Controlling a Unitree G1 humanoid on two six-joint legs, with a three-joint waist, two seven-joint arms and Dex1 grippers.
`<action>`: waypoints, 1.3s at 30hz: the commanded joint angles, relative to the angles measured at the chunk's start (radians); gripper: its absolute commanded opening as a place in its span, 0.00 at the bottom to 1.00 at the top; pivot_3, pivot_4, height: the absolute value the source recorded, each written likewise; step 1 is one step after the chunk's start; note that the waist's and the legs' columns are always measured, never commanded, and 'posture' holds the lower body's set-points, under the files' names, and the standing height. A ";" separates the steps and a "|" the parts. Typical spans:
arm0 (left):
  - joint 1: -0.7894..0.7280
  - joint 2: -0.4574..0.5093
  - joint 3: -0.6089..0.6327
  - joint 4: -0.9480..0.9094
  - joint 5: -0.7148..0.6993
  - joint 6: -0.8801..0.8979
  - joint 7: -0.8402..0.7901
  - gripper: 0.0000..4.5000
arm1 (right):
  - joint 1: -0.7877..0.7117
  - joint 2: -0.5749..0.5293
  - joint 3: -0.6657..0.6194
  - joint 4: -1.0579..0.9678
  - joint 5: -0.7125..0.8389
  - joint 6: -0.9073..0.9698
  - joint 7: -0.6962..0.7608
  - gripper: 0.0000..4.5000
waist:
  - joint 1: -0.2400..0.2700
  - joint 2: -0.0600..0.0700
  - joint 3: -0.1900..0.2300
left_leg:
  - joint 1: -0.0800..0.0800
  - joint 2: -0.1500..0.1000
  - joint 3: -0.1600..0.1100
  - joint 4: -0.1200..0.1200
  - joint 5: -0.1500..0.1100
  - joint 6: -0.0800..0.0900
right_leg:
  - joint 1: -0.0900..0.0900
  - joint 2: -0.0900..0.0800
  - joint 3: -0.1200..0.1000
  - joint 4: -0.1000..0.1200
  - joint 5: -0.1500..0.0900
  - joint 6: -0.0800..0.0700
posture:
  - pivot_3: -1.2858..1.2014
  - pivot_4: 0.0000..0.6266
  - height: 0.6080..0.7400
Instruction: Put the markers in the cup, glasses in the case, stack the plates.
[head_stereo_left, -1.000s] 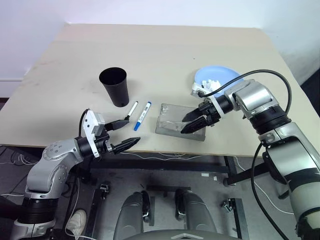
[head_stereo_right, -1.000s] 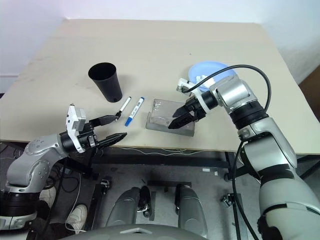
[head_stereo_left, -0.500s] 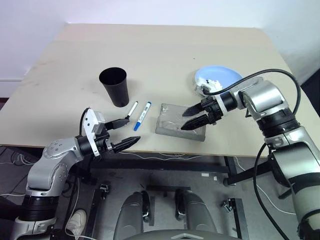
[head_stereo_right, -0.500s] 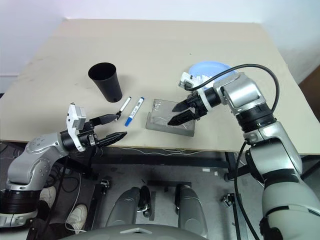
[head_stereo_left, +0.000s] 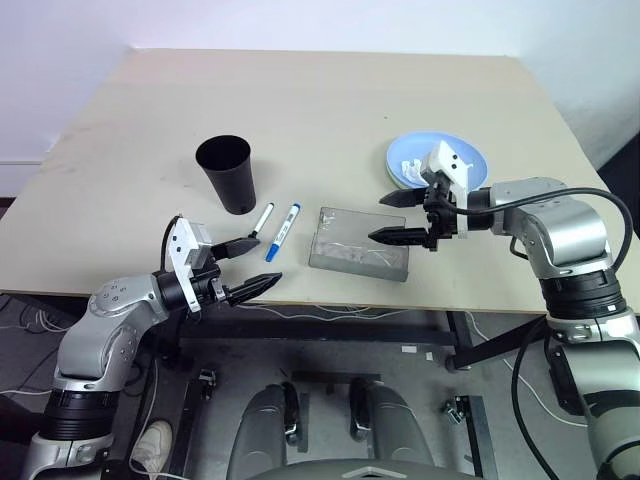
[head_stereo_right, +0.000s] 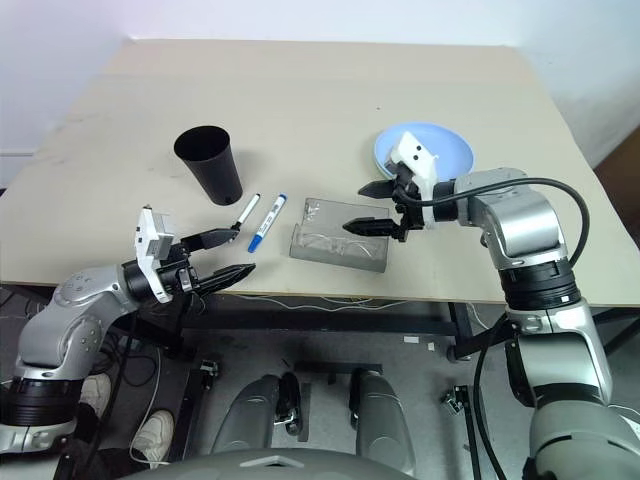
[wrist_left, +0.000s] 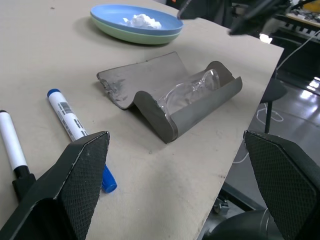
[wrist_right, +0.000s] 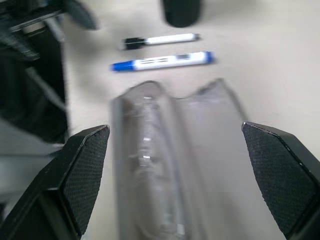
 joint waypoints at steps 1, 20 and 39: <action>-0.014 0.005 0.005 -0.007 0.001 -0.019 -0.009 1.00 | 0.010 -0.060 -0.029 -0.006 -0.023 -0.033 -0.031 0.99 | 0.001 0.000 0.000 | 0.000 0.000 0.000 0.000 0.000 0.000 | 0.000 0.000 0.000 0.000 0.000 0.000 | 0.52 0.24 0.77; -0.020 -0.002 -0.007 -0.006 0.003 -0.024 0.005 1.00 | -0.070 -0.092 0.152 0.195 -0.239 -0.170 -0.044 0.99 | 0.000 0.000 0.000 | 0.000 0.001 0.001 0.000 0.000 0.000 | 0.001 0.001 -0.002 -0.002 0.000 0.000 | 0.52 0.24 0.77; -0.026 -0.004 -0.011 0.002 0.014 -0.043 0.016 1.00 | -0.169 -0.014 0.137 0.320 -0.239 -0.087 -0.014 0.99 | -0.001 0.000 0.000 | 0.000 0.001 0.001 0.000 0.000 0.000 | 0.001 0.001 -0.002 -0.002 0.001 0.000 | 0.52 0.24 0.77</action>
